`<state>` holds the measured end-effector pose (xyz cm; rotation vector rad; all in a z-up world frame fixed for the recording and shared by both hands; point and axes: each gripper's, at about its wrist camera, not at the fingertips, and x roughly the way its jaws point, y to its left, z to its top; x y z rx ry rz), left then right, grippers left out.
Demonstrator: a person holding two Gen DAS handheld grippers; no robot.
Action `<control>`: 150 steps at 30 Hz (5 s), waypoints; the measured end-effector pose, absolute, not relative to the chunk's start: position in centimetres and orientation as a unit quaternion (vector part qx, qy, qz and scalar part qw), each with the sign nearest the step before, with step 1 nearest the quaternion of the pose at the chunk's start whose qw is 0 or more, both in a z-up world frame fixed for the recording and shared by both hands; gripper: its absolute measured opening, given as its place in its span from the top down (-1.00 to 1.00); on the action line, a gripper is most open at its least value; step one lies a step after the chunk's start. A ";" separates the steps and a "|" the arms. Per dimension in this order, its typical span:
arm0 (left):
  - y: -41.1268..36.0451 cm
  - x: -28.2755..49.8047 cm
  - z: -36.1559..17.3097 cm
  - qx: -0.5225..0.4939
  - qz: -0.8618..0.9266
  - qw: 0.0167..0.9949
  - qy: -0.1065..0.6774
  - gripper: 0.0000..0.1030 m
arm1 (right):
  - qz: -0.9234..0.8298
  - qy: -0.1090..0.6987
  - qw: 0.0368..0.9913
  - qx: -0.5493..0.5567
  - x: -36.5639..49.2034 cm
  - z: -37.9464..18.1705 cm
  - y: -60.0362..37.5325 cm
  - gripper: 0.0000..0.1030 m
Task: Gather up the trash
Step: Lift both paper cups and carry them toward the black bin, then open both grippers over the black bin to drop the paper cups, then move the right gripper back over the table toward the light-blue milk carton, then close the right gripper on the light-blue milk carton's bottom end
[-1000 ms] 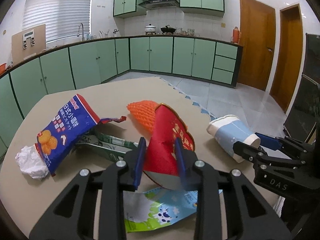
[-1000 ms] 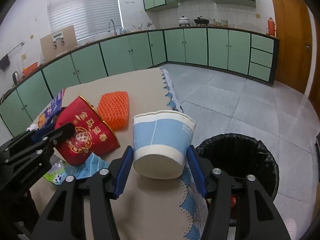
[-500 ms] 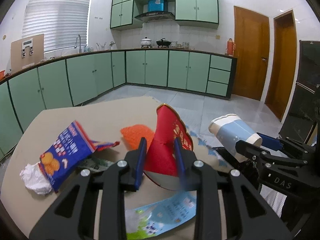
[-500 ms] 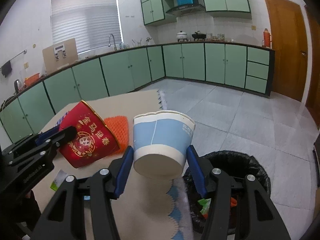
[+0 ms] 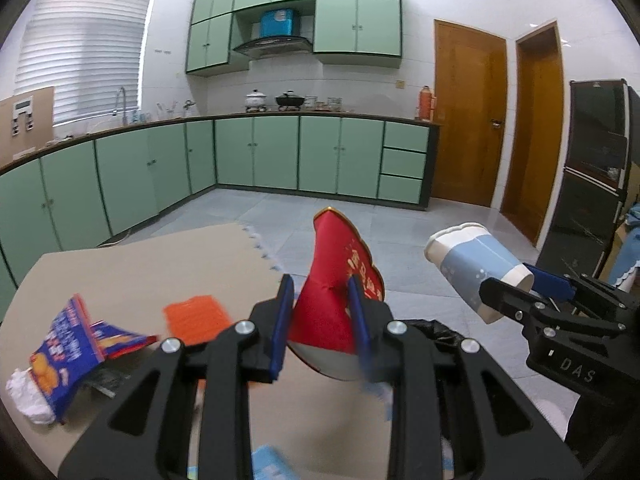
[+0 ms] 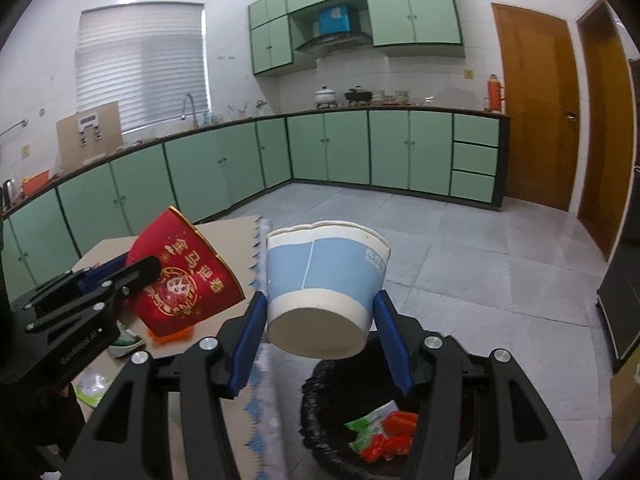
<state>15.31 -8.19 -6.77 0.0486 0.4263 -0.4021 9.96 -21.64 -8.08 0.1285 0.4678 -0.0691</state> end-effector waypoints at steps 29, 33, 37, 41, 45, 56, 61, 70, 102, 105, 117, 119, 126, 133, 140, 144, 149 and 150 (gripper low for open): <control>-20.3 21.3 -11.0 0.043 -0.274 0.924 0.263 0.06 | -0.160 0.304 0.934 0.099 11.8 -15.2 -35.2 -0.58; -16.8 20.4 -10.0 0.034 -0.250 0.935 0.249 0.02 | -0.149 0.289 0.940 0.101 11.2 -14.1 -33.7 -0.70; -12.3 19.2 -9.1 0.025 -0.215 0.946 0.243 -0.01 | -0.114 0.275 0.950 0.098 10.9 -12.6 -30.2 -0.75; -7.1 17.6 -8.8 0.033 -0.173 0.954 0.243 -0.02 | -0.071 0.267 0.957 0.089 10.8 -11.7 -26.0 -0.78; -1.7 16.2 -8.9 0.038 -0.127 0.960 0.248 -0.04 | -0.020 0.262 0.962 0.080 10.8 -11.2 -21.1 -0.80; 9.2 13.4 -8.8 0.011 -0.023 0.964 0.265 -0.06 | 0.132 0.286 0.949 0.022 10.3 -12.9 -8.8 -0.82; 12.0 12.6 -9.0 0.006 0.001 0.963 0.269 -0.06 | 0.159 0.297 0.942 0.000 10.1 -13.9 -5.6 -0.82; 13.7 12.0 -10.3 0.007 0.012 0.958 0.286 -0.06 | 0.162 0.312 0.936 -0.010 9.8 -15.0 -3.6 -0.82; 12.5 11.6 -12.0 0.012 0.002 0.953 0.302 -0.06 | 0.152 0.360 0.920 0.020 14.1 -16.9 -4.5 -0.74; 12.3 11.7 -12.1 0.012 0.004 0.953 0.302 -0.06 | 0.164 0.369 0.915 0.022 14.1 -17.1 -4.4 -0.16; 12.3 11.8 -12.3 0.014 0.006 0.952 0.305 -0.08 | 0.232 0.383 0.894 0.030 12.0 -16.9 -4.1 0.20; 12.5 11.8 -12.4 0.014 0.007 0.952 0.307 -0.08 | 0.218 0.372 0.902 0.014 12.0 -16.6 -4.0 -0.13; 12.9 11.7 -12.7 0.010 0.009 0.949 0.314 -0.08 | 0.203 0.366 0.908 -0.018 13.6 -16.1 -3.9 -0.54; 12.9 11.7 -12.7 0.007 0.010 0.950 0.313 -0.08 | 0.215 0.377 0.901 -0.018 15.6 -16.2 -3.3 -0.63; 13.2 11.9 -12.7 0.002 0.015 0.949 0.314 -0.08 | 0.256 0.388 0.885 -0.026 15.6 -16.7 -2.5 0.00; 13.3 12.0 -12.6 0.003 0.016 0.949 0.314 -0.08 | 0.270 0.395 0.878 -0.014 14.9 -16.6 -2.9 0.11; 13.1 11.9 -12.6 0.004 0.015 0.949 0.315 -0.08 | 0.274 0.398 0.875 -0.014 14.2 -16.6 -2.9 -0.30; 13.0 12.0 -12.7 0.004 0.015 0.949 0.315 -0.08 | 0.270 0.396 0.878 -0.015 14.3 -16.6 -2.9 -0.36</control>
